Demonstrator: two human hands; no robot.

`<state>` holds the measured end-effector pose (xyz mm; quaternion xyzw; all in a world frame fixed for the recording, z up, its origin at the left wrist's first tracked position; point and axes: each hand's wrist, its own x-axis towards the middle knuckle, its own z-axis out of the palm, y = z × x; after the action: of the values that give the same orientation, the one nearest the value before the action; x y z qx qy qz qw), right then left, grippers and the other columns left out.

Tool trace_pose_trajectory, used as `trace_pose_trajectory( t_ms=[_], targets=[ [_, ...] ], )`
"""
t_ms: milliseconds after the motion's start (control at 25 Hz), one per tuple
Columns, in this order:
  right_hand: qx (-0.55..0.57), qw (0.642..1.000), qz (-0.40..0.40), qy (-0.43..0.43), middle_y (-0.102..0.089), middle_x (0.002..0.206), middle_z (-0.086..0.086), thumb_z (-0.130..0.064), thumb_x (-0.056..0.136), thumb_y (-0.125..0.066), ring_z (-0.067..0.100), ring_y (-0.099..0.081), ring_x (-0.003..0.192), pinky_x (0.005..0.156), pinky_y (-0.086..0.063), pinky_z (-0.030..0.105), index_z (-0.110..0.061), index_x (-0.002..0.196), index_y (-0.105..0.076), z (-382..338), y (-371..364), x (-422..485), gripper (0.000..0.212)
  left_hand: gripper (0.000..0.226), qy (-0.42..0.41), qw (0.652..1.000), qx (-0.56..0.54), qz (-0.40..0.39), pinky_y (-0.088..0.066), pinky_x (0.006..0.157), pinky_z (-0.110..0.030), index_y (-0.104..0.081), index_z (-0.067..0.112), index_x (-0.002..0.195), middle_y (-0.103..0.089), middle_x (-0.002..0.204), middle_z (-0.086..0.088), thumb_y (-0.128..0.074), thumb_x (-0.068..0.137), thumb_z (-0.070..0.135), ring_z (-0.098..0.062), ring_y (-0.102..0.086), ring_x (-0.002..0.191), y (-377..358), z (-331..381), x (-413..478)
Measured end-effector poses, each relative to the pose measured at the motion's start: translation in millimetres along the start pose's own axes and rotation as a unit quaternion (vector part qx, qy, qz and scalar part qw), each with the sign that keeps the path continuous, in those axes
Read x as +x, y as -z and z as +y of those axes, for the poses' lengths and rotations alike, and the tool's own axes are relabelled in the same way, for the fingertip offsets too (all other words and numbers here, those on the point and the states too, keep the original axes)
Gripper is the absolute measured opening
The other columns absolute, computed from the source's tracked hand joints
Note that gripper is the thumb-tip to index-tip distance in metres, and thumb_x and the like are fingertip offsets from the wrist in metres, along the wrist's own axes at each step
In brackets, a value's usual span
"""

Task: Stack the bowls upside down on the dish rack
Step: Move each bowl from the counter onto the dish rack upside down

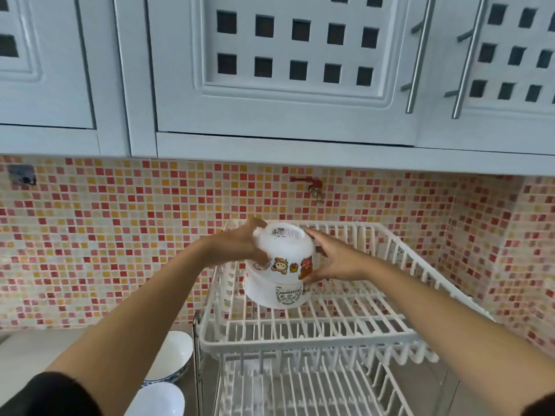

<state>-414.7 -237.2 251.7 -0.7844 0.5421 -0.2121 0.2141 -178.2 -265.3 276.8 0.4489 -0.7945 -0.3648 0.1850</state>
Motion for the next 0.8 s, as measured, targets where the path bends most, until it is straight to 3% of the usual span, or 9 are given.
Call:
trace_pose_trajectory(
  t_ms=[120, 320, 480, 560, 640, 800],
  targets=[
    [-0.042, 0.999, -0.021, -0.001, -0.018, 0.157, -0.009, -0.049, 0.058, -0.084, 0.012, -0.023, 0.142, 0.118, -0.025, 0.043, -0.029, 0.149, -0.012, 2, -5, 4, 0.117, 0.084, 0.035, 0.999, 0.003, -0.021, -0.041, 0.107, -0.044, -0.017, 0.03, 0.138, -0.045, 0.128, -0.009, -0.069, 0.076, 0.007, -0.033, -0.044, 0.124, -2, -2, 4],
    [-0.107, 0.993, -0.044, -0.028, -0.004, 0.16, -0.006, -0.044, 0.063, -0.082, 0.016, -0.011, 0.146, 0.12, -0.014, 0.037, -0.025, 0.15, -0.002, -2, -8, 0, 0.12, 0.089, 0.044, 0.997, -0.005, -0.056, -0.043, 0.105, -0.042, -0.01, 0.032, 0.14, -0.041, 0.133, -0.016, -0.061, 0.078, -0.005, -0.034, -0.045, 0.121, -11, 0, 2],
    [-0.122, 0.992, -0.039, -0.017, 0.014, 0.159, -0.007, -0.033, 0.068, -0.08, 0.014, 0.007, 0.147, 0.117, -0.004, 0.035, -0.023, 0.15, 0.007, -31, -2, -5, 0.12, 0.088, -0.009, 0.998, 0.046, 0.029, -0.051, 0.081, -0.028, -0.01, 0.027, 0.145, -0.033, 0.143, -0.021, -0.051, 0.079, -0.012, -0.023, -0.05, 0.104, -9, 15, -14],
    [-0.103, 0.995, -0.014, 0.004, 0.013, 0.159, -0.008, -0.028, 0.073, -0.074, 0.015, 0.005, 0.146, 0.116, -0.01, 0.039, -0.025, 0.151, 0.005, -54, -1, -8, 0.111, 0.087, -0.04, 0.994, 0.043, 0.089, -0.047, 0.093, -0.033, -0.011, 0.023, 0.149, -0.022, 0.154, -0.017, -0.047, 0.08, -0.015, -0.03, -0.045, 0.126, 1, 18, -27],
    [-0.089, 0.996, 0.012, 0.024, 0.01, 0.159, -0.008, -0.027, 0.077, -0.069, 0.017, 0.0, 0.147, 0.116, -0.016, 0.043, -0.026, 0.151, 0.002, -84, -10, -8, 0.102, 0.085, -0.046, 0.989, 0.034, 0.137, -0.034, 0.109, -0.042, -0.011, 0.024, 0.151, -0.015, 0.159, -0.01, -0.046, 0.082, -0.013, -0.032, -0.023, 0.144, 18, 10, -47],
    [-0.081, 0.991, 0.081, 0.064, 0.002, 0.161, -0.003, -0.024, 0.086, -0.059, 0.017, -0.003, 0.148, 0.117, -0.013, 0.035, -0.022, 0.151, -0.003, -148, -49, 4, 0.086, 0.074, -0.016, 0.977, 0.014, 0.21, -0.028, 0.113, -0.042, -0.013, 0.022, 0.151, -0.014, 0.161, -0.006, -0.042, 0.089, -0.004, -0.027, -0.017, 0.148, 52, -27, -101]
  ],
)
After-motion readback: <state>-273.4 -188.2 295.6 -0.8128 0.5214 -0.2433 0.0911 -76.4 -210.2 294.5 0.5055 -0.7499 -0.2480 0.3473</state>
